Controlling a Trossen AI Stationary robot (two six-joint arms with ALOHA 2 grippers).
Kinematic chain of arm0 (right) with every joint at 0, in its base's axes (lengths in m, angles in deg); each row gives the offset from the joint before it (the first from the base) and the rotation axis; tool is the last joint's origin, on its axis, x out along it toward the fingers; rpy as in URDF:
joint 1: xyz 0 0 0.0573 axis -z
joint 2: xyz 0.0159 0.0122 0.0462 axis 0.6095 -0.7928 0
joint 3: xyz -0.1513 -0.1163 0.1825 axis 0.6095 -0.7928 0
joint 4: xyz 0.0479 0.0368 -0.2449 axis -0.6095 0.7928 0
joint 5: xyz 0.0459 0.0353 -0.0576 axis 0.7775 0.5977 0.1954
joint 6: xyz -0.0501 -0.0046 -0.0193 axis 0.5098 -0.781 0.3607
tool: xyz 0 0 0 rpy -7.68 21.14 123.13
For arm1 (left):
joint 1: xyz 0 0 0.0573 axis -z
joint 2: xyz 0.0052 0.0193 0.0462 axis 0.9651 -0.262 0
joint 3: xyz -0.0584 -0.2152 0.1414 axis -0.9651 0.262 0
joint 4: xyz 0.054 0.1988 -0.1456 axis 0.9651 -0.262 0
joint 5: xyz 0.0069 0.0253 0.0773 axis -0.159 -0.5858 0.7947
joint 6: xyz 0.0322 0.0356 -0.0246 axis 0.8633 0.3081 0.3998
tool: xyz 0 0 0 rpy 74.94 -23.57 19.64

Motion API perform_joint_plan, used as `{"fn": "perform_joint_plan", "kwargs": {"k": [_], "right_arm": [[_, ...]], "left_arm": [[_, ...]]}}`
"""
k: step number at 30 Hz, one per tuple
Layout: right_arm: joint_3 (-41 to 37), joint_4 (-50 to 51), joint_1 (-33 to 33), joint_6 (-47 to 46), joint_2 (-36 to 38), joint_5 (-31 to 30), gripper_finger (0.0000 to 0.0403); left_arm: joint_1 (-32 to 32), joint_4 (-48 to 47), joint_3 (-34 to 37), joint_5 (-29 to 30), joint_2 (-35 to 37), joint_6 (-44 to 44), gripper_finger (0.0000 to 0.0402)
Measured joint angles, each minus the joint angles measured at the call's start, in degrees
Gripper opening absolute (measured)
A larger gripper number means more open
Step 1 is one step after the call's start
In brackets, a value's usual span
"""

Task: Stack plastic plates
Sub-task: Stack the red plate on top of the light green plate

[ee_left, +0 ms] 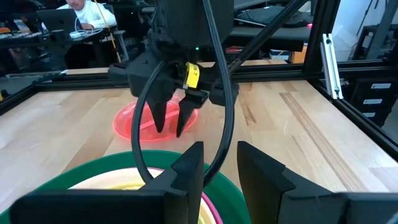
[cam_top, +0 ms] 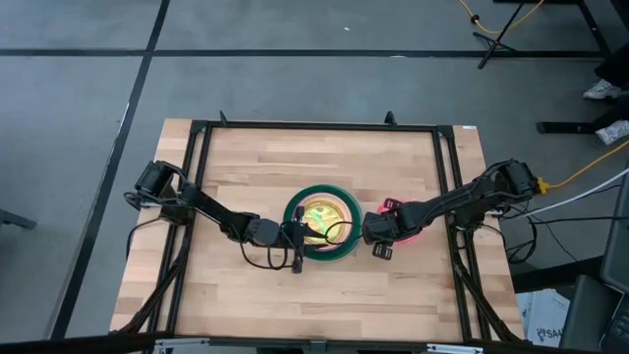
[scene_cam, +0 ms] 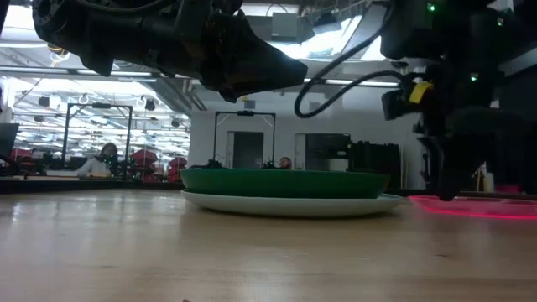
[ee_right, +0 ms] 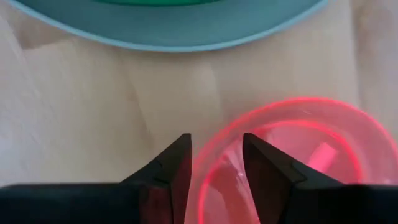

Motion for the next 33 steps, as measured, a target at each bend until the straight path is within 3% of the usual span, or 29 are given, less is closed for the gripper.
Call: {"fn": "perform_joint_plan", "kwargs": {"k": [8, 18, 26, 33], "right_arm": [[2.7, 4.9, 0.0, -0.3, 0.0, -0.2, 0.0137], [-2.8, -2.8, -0.1, -3.1, 0.0, 4.2, 0.0137], [-4.0, -3.2, -0.1, -2.7, 0.0, -0.4, 0.0135], [-4.1, -2.6, 0.0, 1.3, 0.0, -1.5, 0.0058]], "left_arm": [[0.0, 0.0, 0.0, 0.0, 0.0, 0.0, 0.009], [0.0, 0.0, 0.0, 0.0, 0.0, 0.0, 0.009], [0.0, 0.0, 0.0, 0.0, 0.0, 0.0, 0.009], [0.0, 0.0, 0.0, 0.0, 0.0, 0.0, 0.009]]}}
